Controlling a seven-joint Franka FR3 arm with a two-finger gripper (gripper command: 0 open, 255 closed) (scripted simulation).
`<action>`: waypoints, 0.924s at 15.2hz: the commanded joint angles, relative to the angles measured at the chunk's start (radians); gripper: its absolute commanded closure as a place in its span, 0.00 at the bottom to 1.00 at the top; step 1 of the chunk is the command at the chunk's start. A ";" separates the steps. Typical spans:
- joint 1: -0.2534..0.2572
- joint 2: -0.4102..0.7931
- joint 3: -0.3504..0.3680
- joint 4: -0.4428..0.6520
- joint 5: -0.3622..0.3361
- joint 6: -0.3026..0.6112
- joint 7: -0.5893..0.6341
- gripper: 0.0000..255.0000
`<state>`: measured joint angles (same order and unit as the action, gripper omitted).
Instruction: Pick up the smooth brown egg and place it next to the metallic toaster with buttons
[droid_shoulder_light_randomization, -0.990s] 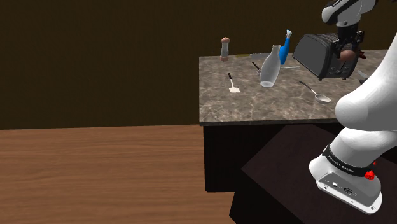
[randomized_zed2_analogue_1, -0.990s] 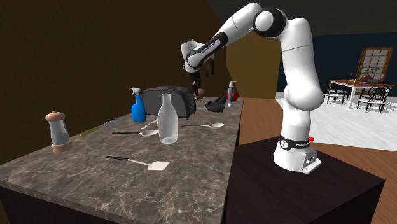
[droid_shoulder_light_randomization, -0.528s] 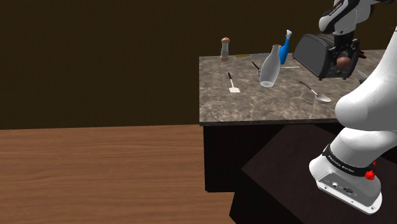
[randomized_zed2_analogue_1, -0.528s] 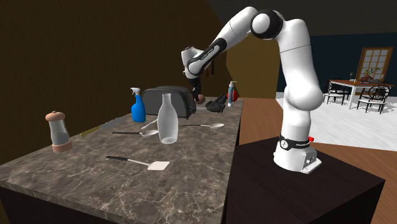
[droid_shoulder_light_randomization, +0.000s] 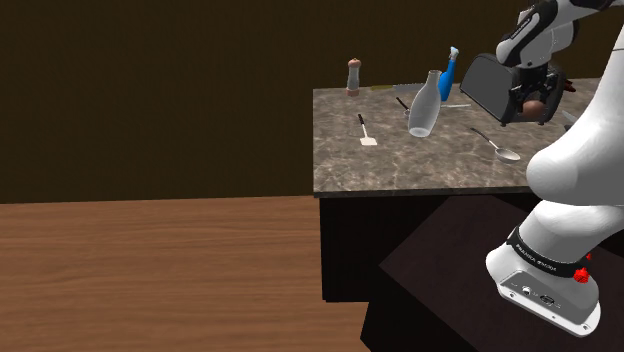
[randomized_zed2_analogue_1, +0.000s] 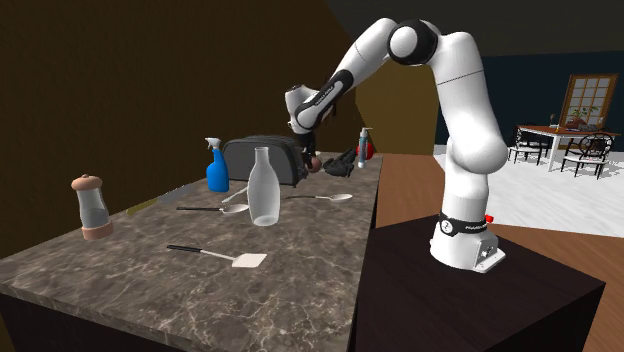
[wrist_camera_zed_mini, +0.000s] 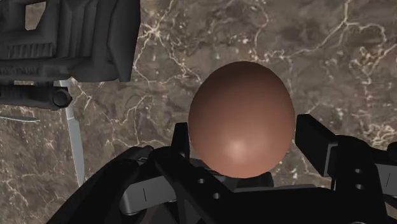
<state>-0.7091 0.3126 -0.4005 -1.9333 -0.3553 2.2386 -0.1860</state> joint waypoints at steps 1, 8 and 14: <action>-0.003 0.018 0.001 -0.006 0.001 0.023 0.006 1.00; -0.011 0.076 0.005 -0.028 0.004 0.099 0.027 1.00; -0.018 0.131 0.009 -0.038 0.007 0.161 0.045 1.00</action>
<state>-0.7272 0.4336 -0.3927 -1.9702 -0.3486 2.3885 -0.1452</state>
